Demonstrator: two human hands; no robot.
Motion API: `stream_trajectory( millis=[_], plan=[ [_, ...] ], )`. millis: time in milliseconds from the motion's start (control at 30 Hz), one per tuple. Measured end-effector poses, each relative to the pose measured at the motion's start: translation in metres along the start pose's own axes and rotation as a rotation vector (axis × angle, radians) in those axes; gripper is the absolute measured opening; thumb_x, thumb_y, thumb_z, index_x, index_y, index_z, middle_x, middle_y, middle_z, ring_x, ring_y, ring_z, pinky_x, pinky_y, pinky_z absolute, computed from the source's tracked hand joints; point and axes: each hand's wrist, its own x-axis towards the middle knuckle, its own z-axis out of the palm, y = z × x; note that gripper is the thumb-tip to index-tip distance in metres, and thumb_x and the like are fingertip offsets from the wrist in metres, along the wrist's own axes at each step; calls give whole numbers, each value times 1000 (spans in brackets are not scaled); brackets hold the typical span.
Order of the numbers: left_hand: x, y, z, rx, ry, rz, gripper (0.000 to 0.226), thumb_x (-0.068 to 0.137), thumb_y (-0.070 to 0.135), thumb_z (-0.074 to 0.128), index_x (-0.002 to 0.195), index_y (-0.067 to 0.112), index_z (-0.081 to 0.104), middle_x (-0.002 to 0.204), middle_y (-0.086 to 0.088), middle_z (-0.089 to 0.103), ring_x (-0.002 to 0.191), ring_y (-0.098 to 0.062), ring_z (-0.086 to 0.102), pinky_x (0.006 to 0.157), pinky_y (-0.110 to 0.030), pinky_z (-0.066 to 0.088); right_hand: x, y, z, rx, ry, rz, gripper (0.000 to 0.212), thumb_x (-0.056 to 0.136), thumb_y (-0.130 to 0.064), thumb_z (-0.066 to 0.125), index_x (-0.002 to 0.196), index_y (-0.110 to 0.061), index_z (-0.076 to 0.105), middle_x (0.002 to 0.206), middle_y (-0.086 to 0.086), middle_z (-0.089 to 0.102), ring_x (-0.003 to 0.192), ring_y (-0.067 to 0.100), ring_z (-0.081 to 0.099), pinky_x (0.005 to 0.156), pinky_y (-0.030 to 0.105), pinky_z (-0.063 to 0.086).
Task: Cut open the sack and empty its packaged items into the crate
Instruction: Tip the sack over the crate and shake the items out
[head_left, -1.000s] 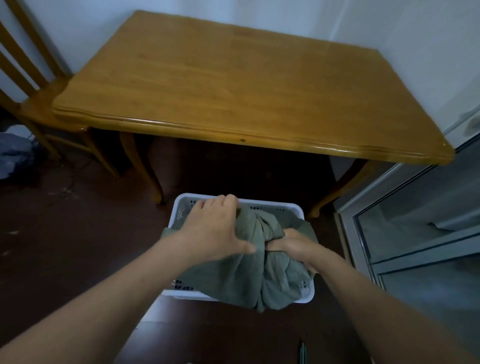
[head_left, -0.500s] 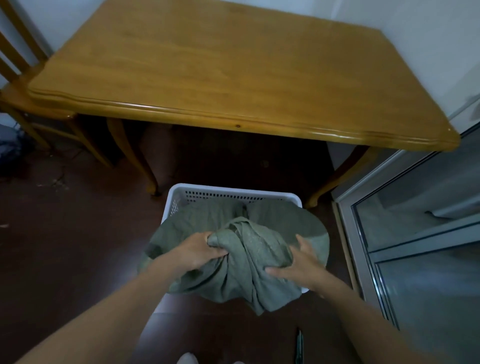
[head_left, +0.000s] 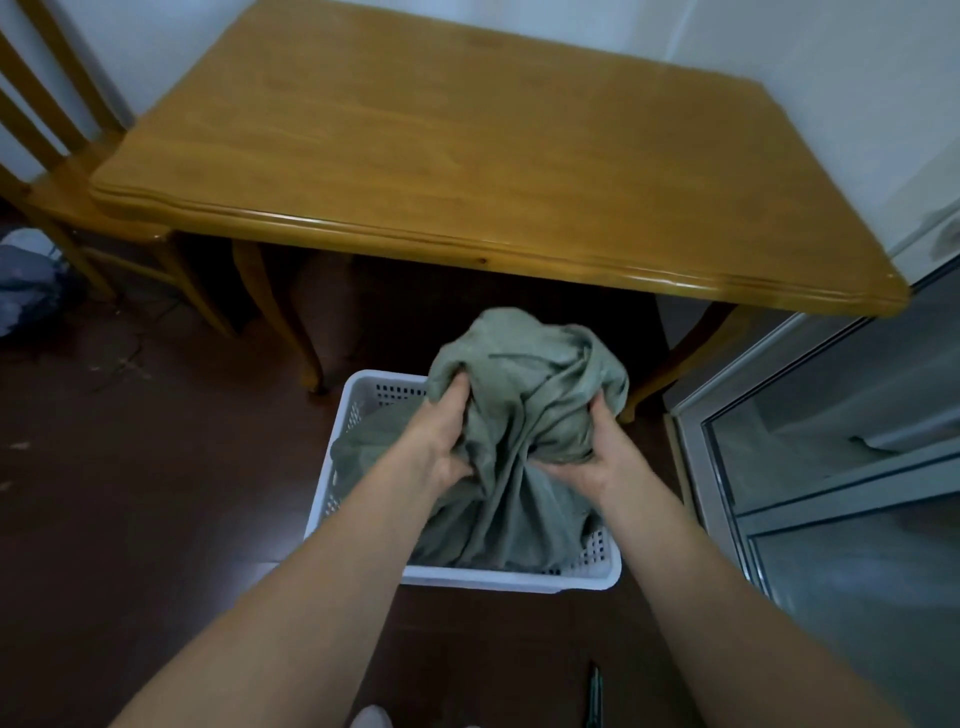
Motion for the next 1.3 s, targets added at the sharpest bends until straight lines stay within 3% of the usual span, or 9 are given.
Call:
stream_trajectory(
  millis=[300,433,533,667,767,900,1067,1167,1300],
  plan=[
    [-12,41,29,-228,-185,51,58,86,55,52,128,15,54,122,-18,62,104,-37,62,73,-55,56,-16,-33,41,42,-139,-93,71,85,-59,50,129,-3,51,124,26,57,114,39,55,103,52,42],
    [-14,42,24,-252,-143,-35,64,84,61,50,123,11,57,115,-19,63,101,-38,61,78,-55,53,-23,-34,43,18,-96,-111,51,87,-48,56,108,-2,56,106,26,60,111,39,53,97,57,43],
    [-19,45,15,-260,-135,-110,72,79,69,47,111,6,60,107,-22,64,96,-37,60,79,-56,49,-18,-33,24,-63,-105,-342,57,83,-39,65,131,-15,46,132,17,51,121,35,51,92,58,48],
    [-24,38,6,-208,-33,-206,70,81,68,48,87,-1,61,85,-21,65,81,-35,60,83,-52,45,-22,-11,0,-850,-94,-663,88,78,-24,73,146,-35,16,145,-7,34,131,15,40,107,43,39],
    [-21,31,-3,-152,-20,-271,63,86,61,47,94,1,64,91,-22,66,84,-35,61,77,-52,49,-13,5,-19,-1401,-118,-549,118,67,-30,83,149,-29,-3,153,-10,15,141,13,17,117,41,24],
    [-16,20,-19,-86,-23,-352,53,93,49,42,97,2,66,86,-20,71,87,-34,63,70,-50,53,-2,27,-28,-1809,47,-491,116,58,-50,82,145,-19,13,152,2,22,142,22,17,117,46,18],
    [-6,9,-39,-59,-20,-407,53,92,50,46,104,2,65,88,-21,71,89,-34,63,56,-51,57,16,45,-37,-1525,144,-559,48,81,-35,63,125,-21,54,124,4,61,125,26,47,108,41,33],
    [-1,9,-49,29,49,-340,63,87,61,47,121,8,57,108,-19,65,95,-34,62,68,-50,58,18,50,-39,-1207,124,-404,20,88,-16,60,107,-17,64,100,1,66,107,24,60,91,31,46],
    [-12,-2,-52,745,410,332,93,80,62,54,150,25,7,156,-12,13,139,-32,26,109,-46,33,19,44,-43,-906,163,-182,34,85,-10,61,118,0,59,106,15,68,100,30,64,96,40,49]
  ],
)
